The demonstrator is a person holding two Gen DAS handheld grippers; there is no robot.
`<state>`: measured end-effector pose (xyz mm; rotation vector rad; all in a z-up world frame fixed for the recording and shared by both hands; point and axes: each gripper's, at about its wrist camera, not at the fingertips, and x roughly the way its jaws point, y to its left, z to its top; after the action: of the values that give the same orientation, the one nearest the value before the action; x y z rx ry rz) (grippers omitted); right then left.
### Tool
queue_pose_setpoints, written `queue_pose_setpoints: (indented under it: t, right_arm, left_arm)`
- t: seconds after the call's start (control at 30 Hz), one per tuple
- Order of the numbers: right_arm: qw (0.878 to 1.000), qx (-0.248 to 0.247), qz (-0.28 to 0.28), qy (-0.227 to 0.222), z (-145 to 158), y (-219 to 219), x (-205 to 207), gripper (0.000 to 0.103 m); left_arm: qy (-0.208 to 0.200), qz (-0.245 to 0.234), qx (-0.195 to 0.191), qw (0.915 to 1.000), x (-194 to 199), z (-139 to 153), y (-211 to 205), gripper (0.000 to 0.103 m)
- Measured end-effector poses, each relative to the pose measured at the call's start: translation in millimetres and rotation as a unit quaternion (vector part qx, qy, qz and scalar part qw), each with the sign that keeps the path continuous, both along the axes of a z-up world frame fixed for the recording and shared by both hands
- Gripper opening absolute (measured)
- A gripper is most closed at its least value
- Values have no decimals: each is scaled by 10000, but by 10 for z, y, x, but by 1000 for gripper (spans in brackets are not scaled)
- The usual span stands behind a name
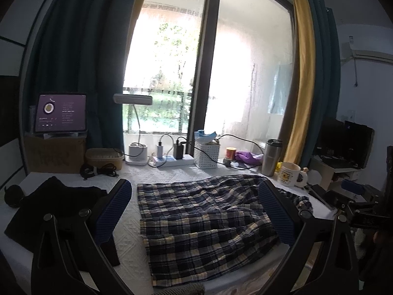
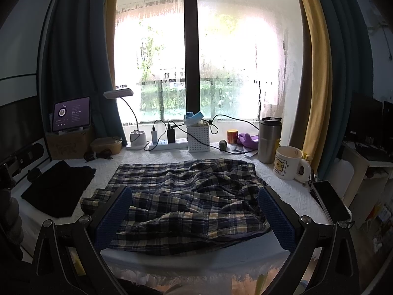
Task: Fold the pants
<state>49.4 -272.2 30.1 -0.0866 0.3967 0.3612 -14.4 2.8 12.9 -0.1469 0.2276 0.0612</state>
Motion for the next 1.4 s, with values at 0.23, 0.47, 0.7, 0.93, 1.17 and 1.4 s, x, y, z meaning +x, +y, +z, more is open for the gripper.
queue_pose_setpoints:
  t: [0.23,0.47,0.7,0.93,1.17,1.4]
  right_arm:
    - [9999,-60,-67,145,-104,-54,192,103]
    - [9988,-145,-256,388,-228,-140,601,103]
    - [9972,-134,-448,589,-333,-245,1033,103]
    - [9932,-103,-702,922,-481,-439,1526,103]
    - [9918,-204,-567,1129,-533,-477,2072,103]
    - [9897,-303,-465,1320,-596,-497,2616,103]
  left_arm:
    - [211,-64,-15,9998,143,-125,-3,101]
    - [655,-180,-42,9977,486,-335,52,101]
    - [1185,42,-275,9926,902,-499,262,101]
    - [1710,429,-329,9838,1325,-623,541,101]
    - [2179,669,-517,9723,1746,-788,750,101]
    - [2696,768,-723,9572,2155,-1032,929,101]
